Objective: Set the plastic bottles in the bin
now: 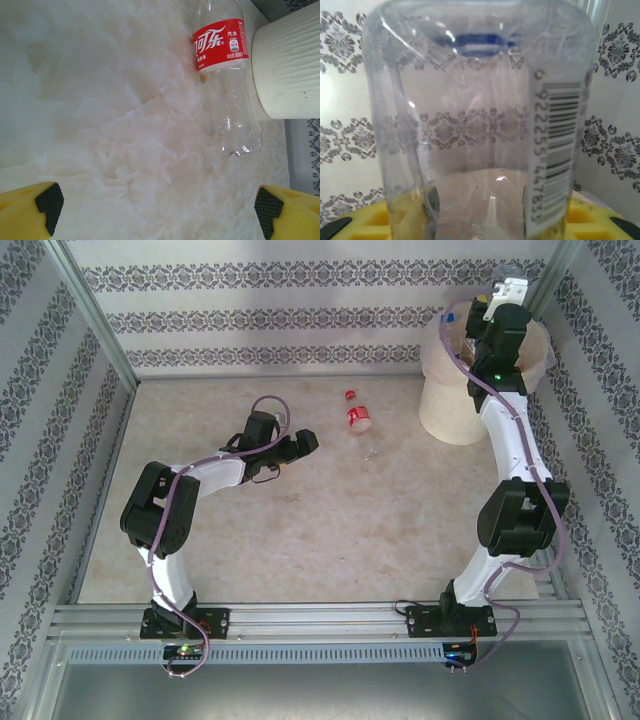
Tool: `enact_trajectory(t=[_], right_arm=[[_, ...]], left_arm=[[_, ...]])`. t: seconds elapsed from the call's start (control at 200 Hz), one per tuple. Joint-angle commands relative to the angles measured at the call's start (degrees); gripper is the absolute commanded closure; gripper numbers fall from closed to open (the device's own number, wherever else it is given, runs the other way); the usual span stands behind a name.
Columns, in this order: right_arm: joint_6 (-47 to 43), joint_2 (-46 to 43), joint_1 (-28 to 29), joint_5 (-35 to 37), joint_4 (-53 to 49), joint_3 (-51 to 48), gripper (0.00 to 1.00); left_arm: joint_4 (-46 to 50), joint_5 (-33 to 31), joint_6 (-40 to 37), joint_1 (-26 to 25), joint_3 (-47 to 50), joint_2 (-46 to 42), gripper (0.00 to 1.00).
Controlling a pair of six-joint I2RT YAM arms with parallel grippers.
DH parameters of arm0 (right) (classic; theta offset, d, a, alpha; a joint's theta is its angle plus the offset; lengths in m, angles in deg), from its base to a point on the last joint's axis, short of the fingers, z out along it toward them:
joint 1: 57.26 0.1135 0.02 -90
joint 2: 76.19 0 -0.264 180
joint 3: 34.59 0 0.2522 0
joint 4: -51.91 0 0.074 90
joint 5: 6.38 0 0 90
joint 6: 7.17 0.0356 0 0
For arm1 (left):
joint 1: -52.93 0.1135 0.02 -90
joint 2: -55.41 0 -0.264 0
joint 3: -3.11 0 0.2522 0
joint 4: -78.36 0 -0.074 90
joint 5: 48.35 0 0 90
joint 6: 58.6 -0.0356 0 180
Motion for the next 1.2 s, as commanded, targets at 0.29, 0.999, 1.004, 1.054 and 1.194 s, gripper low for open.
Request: enact_trajectory(t=[0.29,0.999,1.004,1.054,1.194], right_arm=[[7.0,4.8,-4.7,3.5,-3.9,-2.8,0.47],[11.0,0.6,-4.8,-17.9,-21.2,4.0,0.07],[11.1,0.6,-4.7,-18.1,-21.2,4.0,0.07],[11.7,-0.2,-4.6,-20.1,-21.2,3.9,0.05],[10.8,-2.1,-3.2,-21.2,-21.7,3.3,0.02]], left_arm=[[-0.7,-0.4,0.1,-0.5,0.4,-0.8,0.0],[0.4,-1.7,0.2,-0.9,0.1,-0.5,0.0],[0.4,-1.7,0.1,-0.9,0.1,-0.5,0.0],[0.4,-1.6,0.2,-1.0,0.1,-0.4,0.0],[0.4,-1.5,0.2,-1.0,0.0,-0.3,0.0]])
